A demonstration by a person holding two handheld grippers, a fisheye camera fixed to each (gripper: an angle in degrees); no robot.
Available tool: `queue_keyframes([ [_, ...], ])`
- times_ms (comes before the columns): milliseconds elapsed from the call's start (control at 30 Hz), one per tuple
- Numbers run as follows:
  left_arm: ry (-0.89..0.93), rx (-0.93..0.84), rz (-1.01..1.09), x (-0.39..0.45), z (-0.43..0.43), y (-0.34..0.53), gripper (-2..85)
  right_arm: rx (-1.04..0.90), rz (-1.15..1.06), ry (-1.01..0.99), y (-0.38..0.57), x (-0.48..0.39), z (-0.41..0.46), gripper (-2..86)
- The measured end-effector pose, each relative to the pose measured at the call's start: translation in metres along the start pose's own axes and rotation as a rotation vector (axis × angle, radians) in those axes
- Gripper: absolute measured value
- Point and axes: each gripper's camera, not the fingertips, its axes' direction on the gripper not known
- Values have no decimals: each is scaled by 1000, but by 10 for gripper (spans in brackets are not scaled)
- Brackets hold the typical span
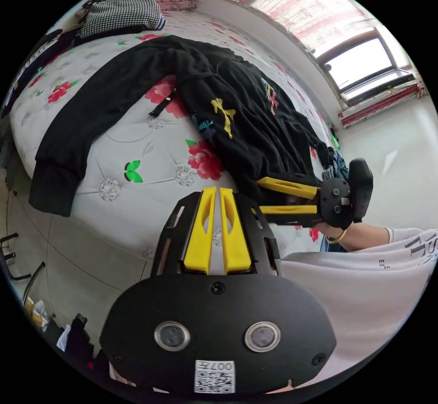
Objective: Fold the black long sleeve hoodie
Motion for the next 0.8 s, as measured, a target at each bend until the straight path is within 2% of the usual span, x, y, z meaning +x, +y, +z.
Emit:
queue_keyframes([
  [33,1,-1,10,0,1,1,-5,25,74,-31,4,26,-12,90],
  [133,17,-11,30,-1,7,-3,3,290,444,-232,51,129,-67,81],
  [167,26,-10,33,-1,9,-5,6,407,647,-323,86,178,-82,80],
  [267,95,-22,61,2,23,-22,29,604,986,-482,170,254,-86,82],
  [367,140,-61,119,15,46,-47,55,668,1163,-556,218,279,-73,85],
  [567,236,-136,180,39,96,-104,103,700,1292,-719,240,277,-29,85],
  [700,332,-152,182,49,127,-150,146,699,1249,-748,232,266,-22,83],
  [800,448,-155,148,52,142,-178,161,648,1134,-700,215,251,-29,81],
])
